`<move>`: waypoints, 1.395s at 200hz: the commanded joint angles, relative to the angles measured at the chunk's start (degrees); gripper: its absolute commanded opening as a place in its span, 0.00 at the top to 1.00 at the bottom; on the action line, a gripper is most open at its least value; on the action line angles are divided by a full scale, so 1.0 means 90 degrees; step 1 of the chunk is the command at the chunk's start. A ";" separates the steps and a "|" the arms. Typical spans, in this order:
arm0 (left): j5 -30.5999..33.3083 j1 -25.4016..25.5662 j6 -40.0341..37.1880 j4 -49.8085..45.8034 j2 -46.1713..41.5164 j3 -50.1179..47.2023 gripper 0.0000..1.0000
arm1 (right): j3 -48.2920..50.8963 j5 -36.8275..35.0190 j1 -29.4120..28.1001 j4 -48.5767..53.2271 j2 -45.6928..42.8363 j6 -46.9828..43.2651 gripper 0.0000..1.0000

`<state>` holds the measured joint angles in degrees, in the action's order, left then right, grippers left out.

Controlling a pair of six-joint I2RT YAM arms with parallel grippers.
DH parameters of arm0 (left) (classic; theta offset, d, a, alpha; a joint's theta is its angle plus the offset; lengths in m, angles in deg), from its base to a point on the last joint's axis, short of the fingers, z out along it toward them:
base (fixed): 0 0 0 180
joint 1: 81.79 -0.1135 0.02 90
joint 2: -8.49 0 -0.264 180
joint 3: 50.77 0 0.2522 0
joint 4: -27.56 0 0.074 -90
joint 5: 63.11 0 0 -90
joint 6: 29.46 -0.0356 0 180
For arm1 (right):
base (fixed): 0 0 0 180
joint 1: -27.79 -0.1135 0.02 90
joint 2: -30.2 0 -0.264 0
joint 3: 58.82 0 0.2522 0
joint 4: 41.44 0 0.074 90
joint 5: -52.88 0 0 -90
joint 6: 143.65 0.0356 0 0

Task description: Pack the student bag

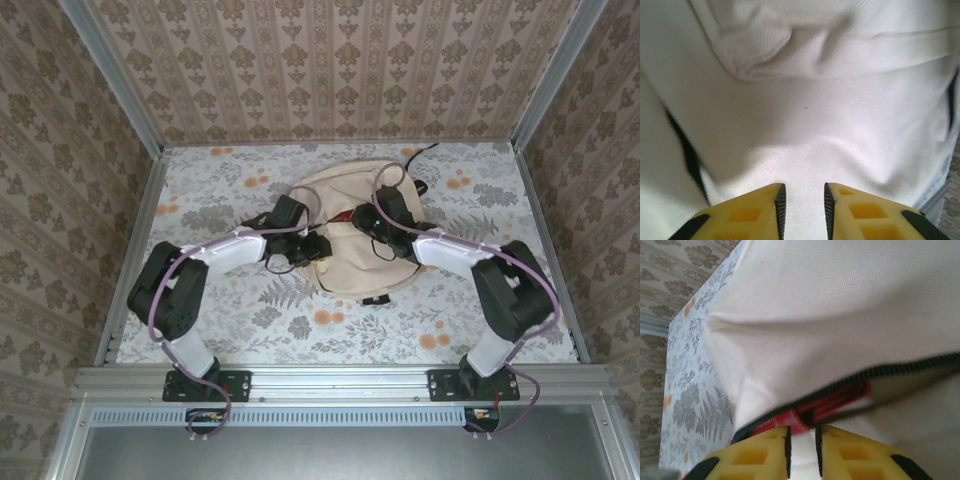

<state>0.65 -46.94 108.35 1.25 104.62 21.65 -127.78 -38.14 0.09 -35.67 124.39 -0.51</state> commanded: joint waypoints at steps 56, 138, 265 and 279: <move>-0.0089 -0.1723 -0.0196 -0.0287 -0.1121 -0.0609 0.50 | -0.1913 -0.0188 -0.0523 0.3663 -0.0123 -0.1630 0.48; -0.0225 -0.2853 0.0062 -0.0225 -0.1486 -0.1387 0.36 | -0.5271 -0.1370 -0.1683 0.5902 0.2230 -0.5068 0.34; -0.0060 -0.3594 -0.0101 -0.0696 -0.2132 -0.1834 0.14 | -0.7673 -0.1763 -0.1811 0.7008 0.4430 -0.7441 0.43; -0.0073 -0.3588 -0.0133 -0.0740 -0.2151 -0.1829 0.10 | -0.7651 -0.1825 -0.1802 0.6925 0.4489 -0.7482 0.44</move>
<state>-0.16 -78.90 108.46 -3.17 86.75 5.71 -194.94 -50.38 -15.89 25.33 163.10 -64.77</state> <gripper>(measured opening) 0.877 0.570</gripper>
